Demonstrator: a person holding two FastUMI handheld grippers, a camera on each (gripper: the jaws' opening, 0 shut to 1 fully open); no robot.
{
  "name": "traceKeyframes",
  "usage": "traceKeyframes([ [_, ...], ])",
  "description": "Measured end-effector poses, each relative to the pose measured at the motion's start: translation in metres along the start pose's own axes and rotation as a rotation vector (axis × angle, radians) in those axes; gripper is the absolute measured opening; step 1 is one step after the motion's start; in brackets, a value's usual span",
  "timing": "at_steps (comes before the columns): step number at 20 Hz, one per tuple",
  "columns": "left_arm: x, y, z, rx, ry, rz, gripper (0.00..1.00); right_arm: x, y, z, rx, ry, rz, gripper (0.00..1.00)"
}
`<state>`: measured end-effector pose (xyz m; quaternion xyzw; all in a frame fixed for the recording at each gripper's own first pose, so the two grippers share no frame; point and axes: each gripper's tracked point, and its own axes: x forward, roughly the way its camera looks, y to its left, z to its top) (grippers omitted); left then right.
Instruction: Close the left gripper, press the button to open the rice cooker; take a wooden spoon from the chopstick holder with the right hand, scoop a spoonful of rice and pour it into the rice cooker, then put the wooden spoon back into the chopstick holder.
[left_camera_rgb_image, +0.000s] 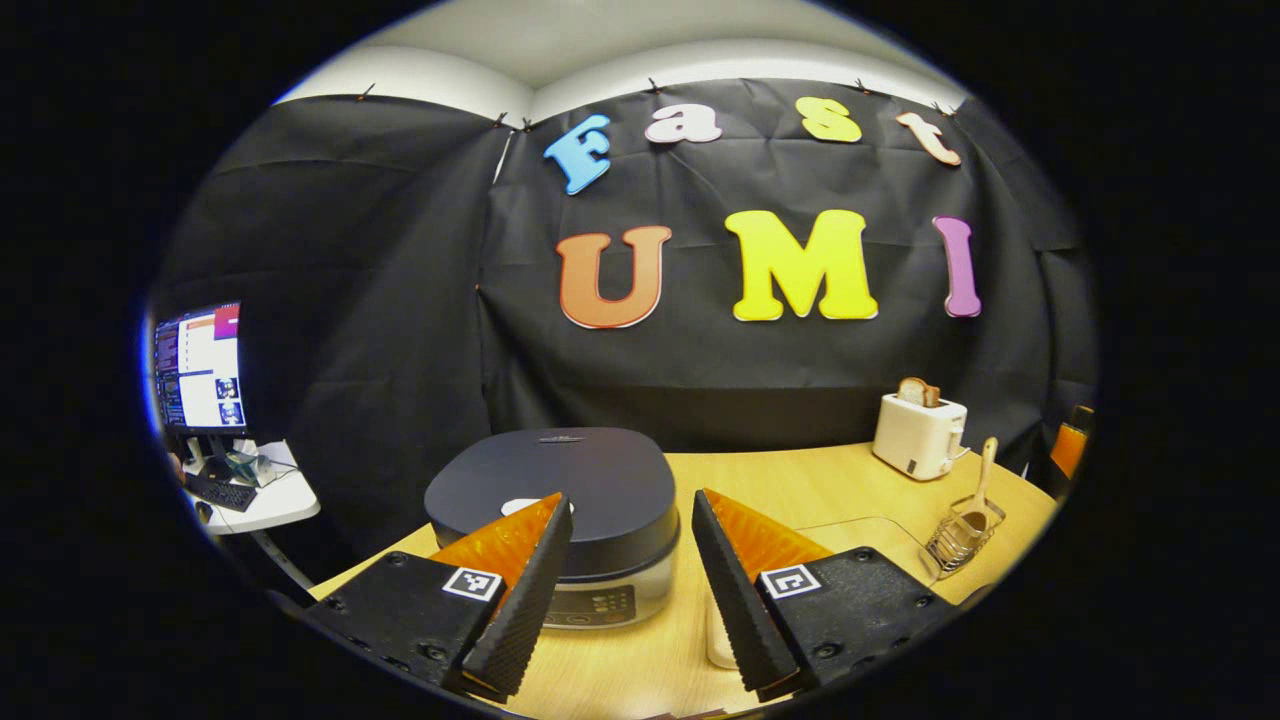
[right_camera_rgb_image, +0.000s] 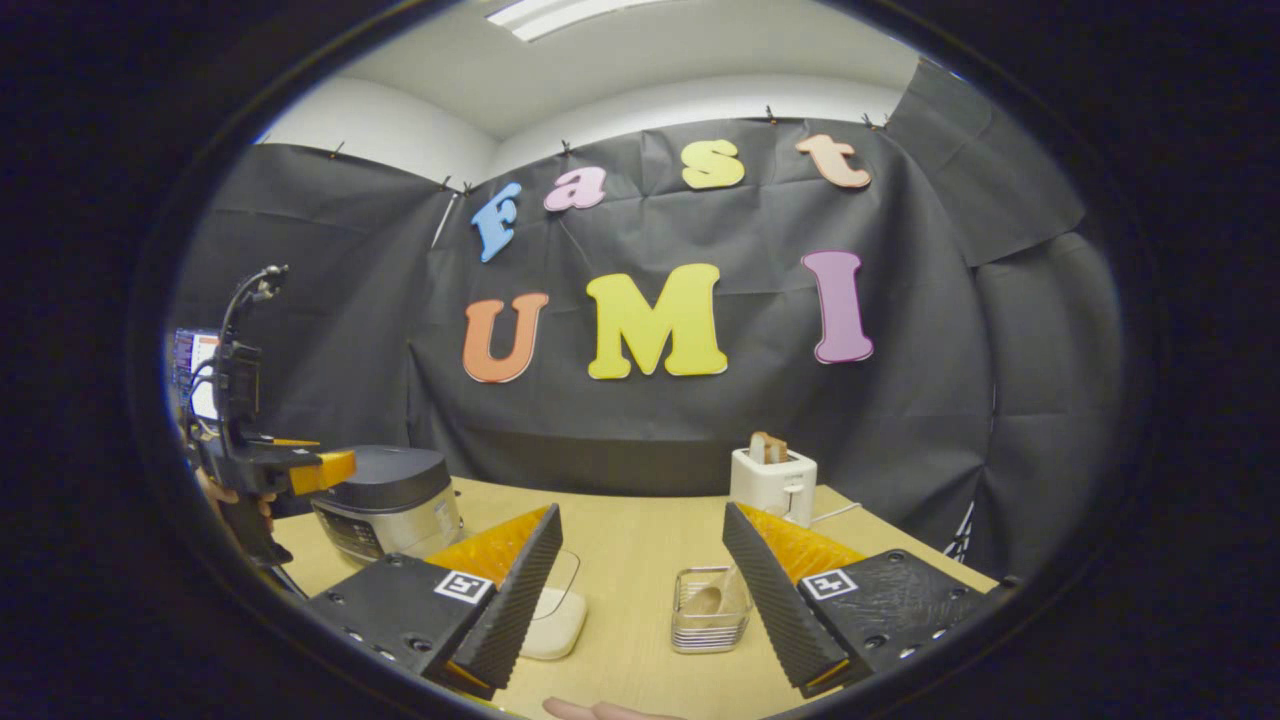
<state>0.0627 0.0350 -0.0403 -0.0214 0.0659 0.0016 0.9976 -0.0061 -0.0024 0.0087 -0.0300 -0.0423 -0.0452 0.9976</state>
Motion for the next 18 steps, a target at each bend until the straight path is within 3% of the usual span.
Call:
traceKeyframes([
  [2,-0.021,-0.019,-0.001,0.01,0.001,-0.009,0.78,-0.007,-0.003,0.007,-0.01,-0.009,-0.003,0.96],
  [3,-0.029,-0.033,-0.001,0.007,0.001,-0.032,0.79,-0.01,-0.004,0.01,-0.018,-0.012,-0.006,0.92],
  [8,-0.06,-0.092,0.011,-0.018,-0.052,-0.132,0.84,-0.029,-0.017,0.026,-0.043,-0.041,-0.018,0.96],
  [9,-0.064,-0.092,0.011,-0.008,-0.061,-0.124,0.93,-0.032,-0.019,0.025,-0.043,-0.039,-0.016,0.93],
  [12,-0.076,-0.091,0.011,-0.013,-0.075,-0.102,0.98,-0.036,-0.019,0.017,-0.04,-0.005,0.003,0.96],
  [14,-0.079,-0.095,0.011,-0.015,-0.072,-0.112,0.99,-0.035,-0.015,0.011,-0.043,0.019,0.025,0.93],
  [18,-0.083,-0.094,0.014,-0.012,-0.096,-0.116,0.98,-0.03,-0.012,0.006,-0.041,0.036,0.039,0.96],
])
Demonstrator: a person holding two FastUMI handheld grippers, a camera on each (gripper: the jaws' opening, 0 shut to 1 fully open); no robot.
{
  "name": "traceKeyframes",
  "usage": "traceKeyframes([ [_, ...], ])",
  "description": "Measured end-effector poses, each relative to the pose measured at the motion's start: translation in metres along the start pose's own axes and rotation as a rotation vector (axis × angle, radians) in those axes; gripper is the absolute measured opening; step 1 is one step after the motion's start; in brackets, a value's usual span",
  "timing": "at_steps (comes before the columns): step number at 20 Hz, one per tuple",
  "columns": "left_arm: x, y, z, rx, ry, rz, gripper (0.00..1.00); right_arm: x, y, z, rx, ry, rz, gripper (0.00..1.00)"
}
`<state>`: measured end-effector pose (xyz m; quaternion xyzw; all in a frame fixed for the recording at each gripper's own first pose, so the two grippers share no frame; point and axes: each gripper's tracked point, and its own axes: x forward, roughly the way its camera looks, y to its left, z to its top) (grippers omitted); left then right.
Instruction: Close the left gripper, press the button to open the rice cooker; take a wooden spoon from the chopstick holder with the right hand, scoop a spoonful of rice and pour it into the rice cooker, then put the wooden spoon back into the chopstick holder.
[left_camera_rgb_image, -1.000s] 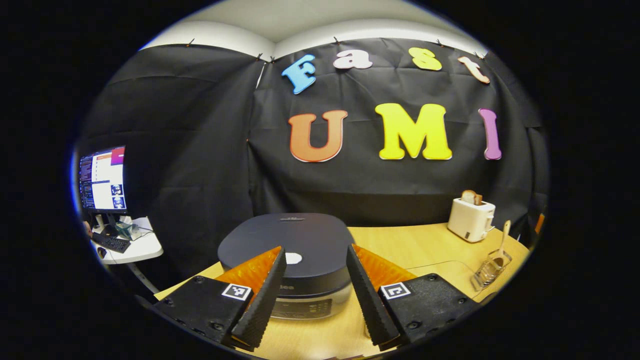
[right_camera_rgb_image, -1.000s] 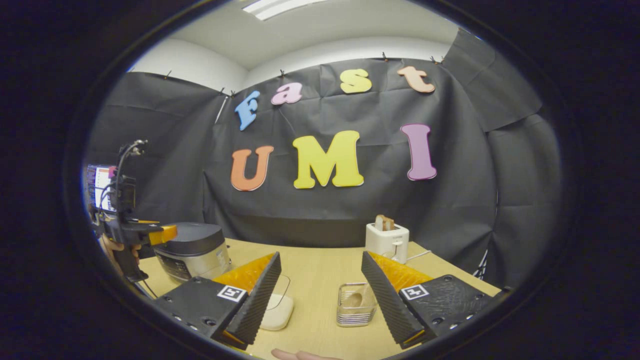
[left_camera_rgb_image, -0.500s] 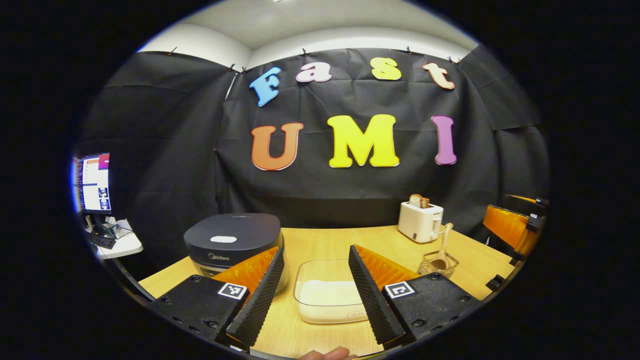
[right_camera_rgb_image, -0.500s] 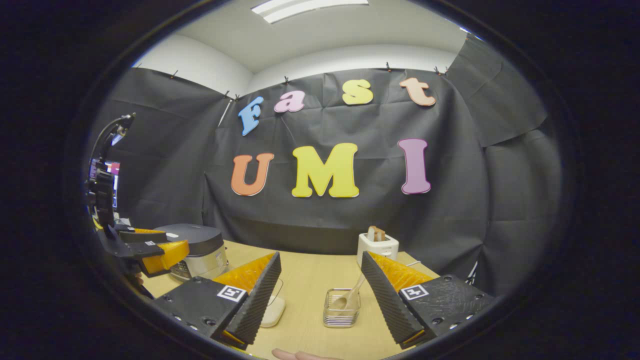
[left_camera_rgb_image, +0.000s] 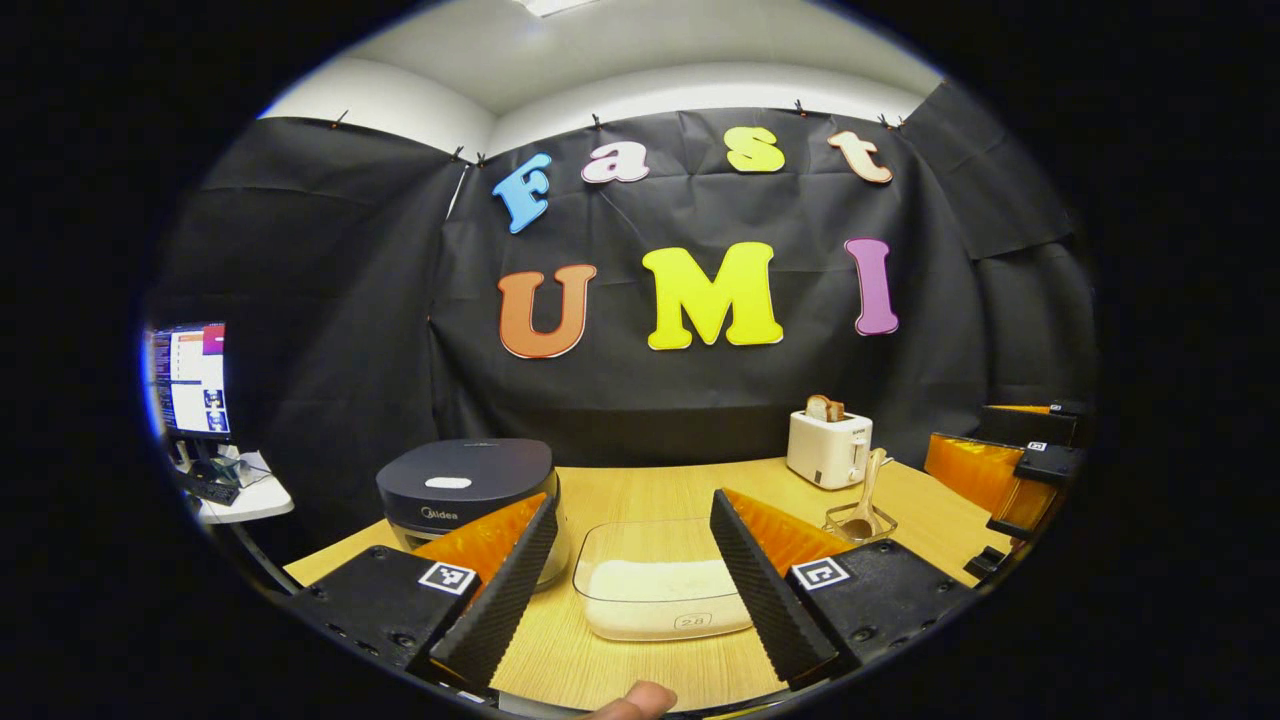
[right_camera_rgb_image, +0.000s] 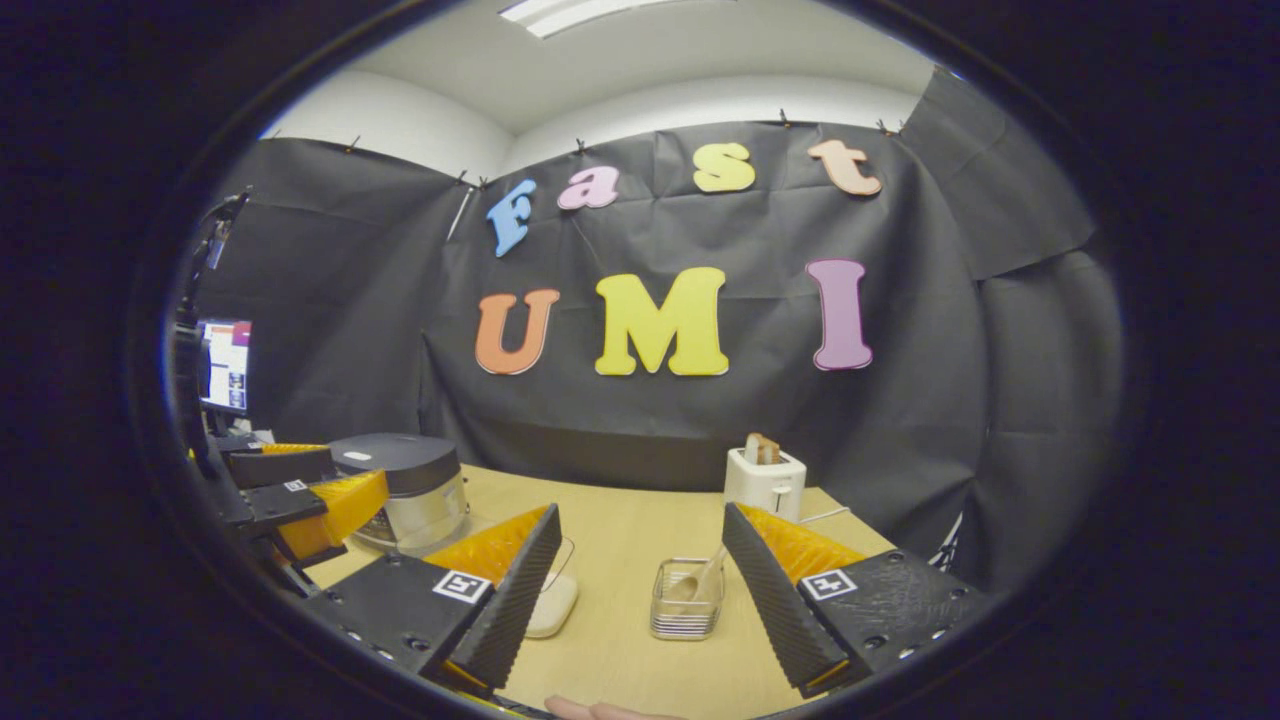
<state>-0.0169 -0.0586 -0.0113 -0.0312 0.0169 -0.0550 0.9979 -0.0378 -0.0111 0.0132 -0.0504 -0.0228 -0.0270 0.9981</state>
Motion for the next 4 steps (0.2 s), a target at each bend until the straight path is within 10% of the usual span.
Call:
traceKeyframes([
  [4,0.0015,-0.0044,-0.0077,-0.021,0.021,-0.004,0.98,0.0043,-0.0054,-0.0015,-0.009,0.0,-0.011,0.97],
])
